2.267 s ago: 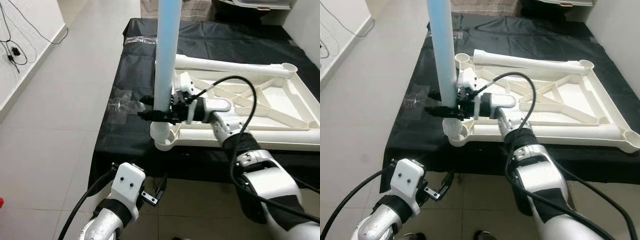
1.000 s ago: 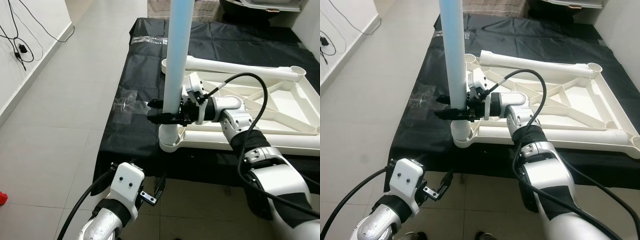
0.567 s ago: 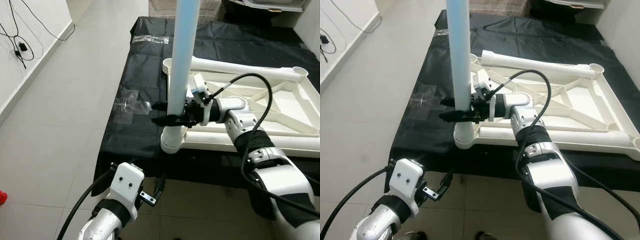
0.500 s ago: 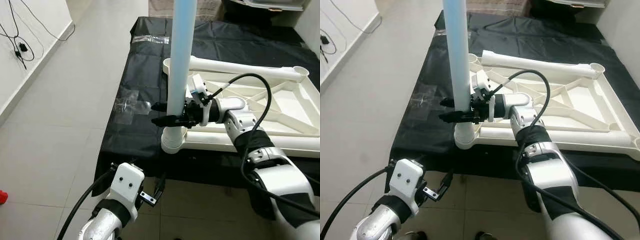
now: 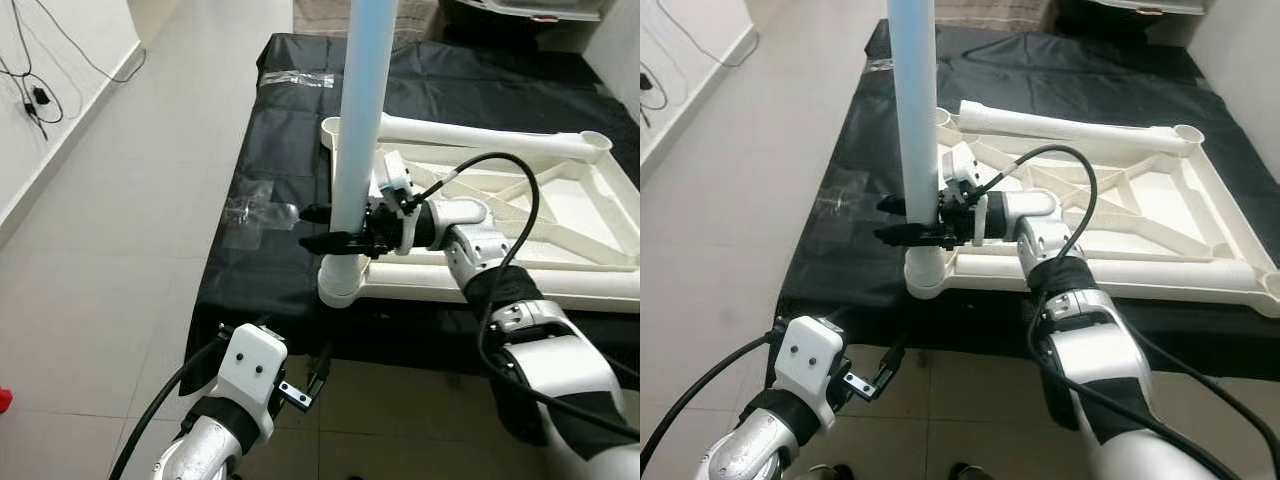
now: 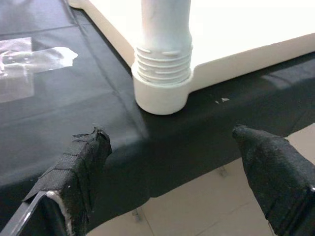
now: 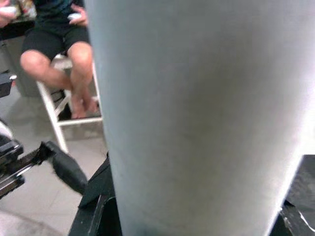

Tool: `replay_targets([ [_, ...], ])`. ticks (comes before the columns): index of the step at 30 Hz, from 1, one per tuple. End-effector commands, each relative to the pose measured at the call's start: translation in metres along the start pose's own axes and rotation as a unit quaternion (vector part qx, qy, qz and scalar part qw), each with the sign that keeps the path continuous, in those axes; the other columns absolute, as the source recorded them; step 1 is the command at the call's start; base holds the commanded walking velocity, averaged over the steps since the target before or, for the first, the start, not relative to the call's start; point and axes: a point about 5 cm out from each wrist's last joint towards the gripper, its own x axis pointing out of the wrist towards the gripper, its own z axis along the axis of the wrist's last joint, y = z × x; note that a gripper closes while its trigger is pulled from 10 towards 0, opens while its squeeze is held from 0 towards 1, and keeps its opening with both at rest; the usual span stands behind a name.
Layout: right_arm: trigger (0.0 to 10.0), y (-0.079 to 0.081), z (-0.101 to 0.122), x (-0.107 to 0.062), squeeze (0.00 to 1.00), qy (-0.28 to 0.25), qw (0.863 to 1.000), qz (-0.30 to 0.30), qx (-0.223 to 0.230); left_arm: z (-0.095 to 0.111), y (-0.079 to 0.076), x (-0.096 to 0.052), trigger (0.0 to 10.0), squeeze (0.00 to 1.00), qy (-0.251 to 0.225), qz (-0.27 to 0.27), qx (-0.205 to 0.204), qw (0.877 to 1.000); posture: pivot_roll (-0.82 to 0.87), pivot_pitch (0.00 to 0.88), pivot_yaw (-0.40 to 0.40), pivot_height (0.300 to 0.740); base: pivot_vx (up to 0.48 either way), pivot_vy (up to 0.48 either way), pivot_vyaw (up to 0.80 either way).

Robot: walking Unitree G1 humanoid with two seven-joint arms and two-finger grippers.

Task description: Building children table

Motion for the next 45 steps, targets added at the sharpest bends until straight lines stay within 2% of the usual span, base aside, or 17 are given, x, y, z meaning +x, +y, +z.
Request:
replay_targets([
  [1, 0.0, 0.01, -0.031, 0.0, 0.0, 0.028, 0.998, -0.006, 0.055, -0.003, -0.001, -0.003, 10.0, 0.0, 0.013, -0.003, 0.006, 1.0, 0.11, 0.246, -0.051, 0.74, 0.0, 0.0, 0.0],
  [13, 0.0, 0.013, -0.035, -0.01, 0.0, 0.017, 0.997, -0.044, 0.058, -0.004, 0.0, -0.002, 10.0, 0.0, 0.015, -0.005, 0.007, 1.0, 0.11, 0.248, -0.045, 0.74, 0.0, 0.0, 0.0],
  [19, 0.0, 0.008, -0.041, -0.011, 0.0, 0.023, 0.988, -0.148, 0.047, -0.004, 0.0, -0.001, 10.0, 0.0, 0.014, -0.005, 0.007, 1.0, 0.11, 0.246, -0.048, 0.74, 0.0, 0.0, 0.0],
  [21, 0.0, 0.003, -0.043, -0.016, 0.0, 0.019, 0.973, -0.227, 0.041, -0.004, 0.0, -0.001, 10.0, 0.0, 0.014, -0.005, 0.007, 1.0, 0.1, 0.246, -0.049, 0.74, 0.0, 0.0, 0.0],
  [23, 0.0, 0.003, -0.043, -0.016, 0.0, 0.019, 0.973, -0.227, 0.041, -0.004, 0.0, -0.001, 10.0, 0.0, 0.014, -0.005, 0.007, 1.0, 0.1, 0.246, -0.049, 0.74, 0.0, 0.0, 0.0],
  [25, 0.0, -0.002, -0.045, -0.026, 0.0, 0.012, 0.94, -0.337, 0.04, -0.004, 0.0, 0.0, 10.0, 0.0, 0.013, -0.006, 0.007, 1.0, 0.1, 0.243, -0.05, 0.74, 0.0, 0.0, 0.0],
  [30, 0.0, -0.005, -0.048, -0.034, 0.0, 0.012, 0.904, -0.426, 0.036, -0.004, 0.0, 0.001, 10.0, 0.0, 0.012, -0.006, 0.007, 1.0, 0.1, 0.242, -0.048, 0.74, 0.0, 0.0, 0.0],
  [31, 0.0, -0.004, -0.05, -0.035, 0.0, 0.022, 0.877, -0.478, 0.029, -0.005, 0.0, 0.001, 10.0, 0.0, 0.012, -0.006, 0.008, 1.0, 0.1, 0.24, -0.046, 0.74, 0.0, 0.0, 0.0],
  [32, 0.0, -0.004, -0.05, -0.035, 0.0, 0.022, 0.877, -0.478, 0.029, -0.005, 0.0, 0.001, 10.0, 0.0, 0.012, -0.006, 0.008, 1.0, 0.1, 0.24, -0.046, 0.74, 0.0, 0.0, 0.0],
  [33, 0.0, -0.004, -0.052, -0.039, 0.0, 0.026, 0.825, -0.563, 0.043, -0.004, 0.001, 0.001, 10.0, 0.0, 0.011, -0.006, 0.008, 1.0, 0.09, 0.239, -0.046, 0.74, 0.0, 0.0, 0.0],
  [36, 0.0, -0.004, -0.052, -0.039, 0.0, 0.026, 0.825, -0.563, 0.043, -0.004, 0.001, 0.001, 10.0, 0.0, 0.011, -0.006, 0.008, 1.0, 0.09, 0.239, -0.046, 0.74, 0.0, 0.0, 0.0],
  [38, 0.0, 0.005, -0.055, -0.038, 0.0, 0.024, 0.673, -0.736, 0.072, -0.005, 0.002, 0.003, 10.0, 0.0, 0.01, -0.004, 0.01, 1.0, 0.1, 0.225, -0.046, 0.74, 0.0, 0.0, 0.0],
  [39, 0.0, 0.005, -0.055, -0.038, 0.0, 0.024, 0.673, -0.736, 0.072, -0.005, 0.002, 0.003, 10.0, 0.0, 0.01, -0.004, 0.01, 1.0, 0.1, 0.225, -0.046, 0.74, 0.0, 0.0, 0.0],
  [40, 0.0, 0.01, -0.056, -0.035, 0.0, 0.019, 0.618, -0.781, 0.084, -0.005, 0.002, 0.003, 10.0, 0.0, 0.01, -0.004, 0.011, 1.0, 0.1, 0.223, -0.05, 0.74, 0.0, 0.0, 0.0],
  [41, 0.0, 0.01, -0.056, -0.035, 0.0, 0.019, 0.618, -0.781, 0.084, -0.005, 0.002, 0.003, 10.0, 0.0, 0.01, -0.004, 0.011, 1.0, 0.1, 0.223, -0.05, 0.74, 0.0, 0.0, 0.0],
  [43, 0.0, 0.015, -0.052, -0.019, 0.0, -0.001, 0.561, -0.822, 0.098, -0.006, 0.002, 0.004, 10.0, 0.0, 0.01, -0.003, 0.01, 1.0, 0.1, 0.219, -0.048, 0.74, 0.0, 0.0, 0.0],
  [45, 0.0, 0.017, -0.052, -0.01, 0.0, -0.008, 0.546, -0.83, 0.112, -0.006, 0.001, 0.004, 10.0, 0.0, 0.01, -0.004, 0.01, 1.0, 0.1, 0.212, -0.048, 0.74, 0.0, 0.0, 0.0],
])
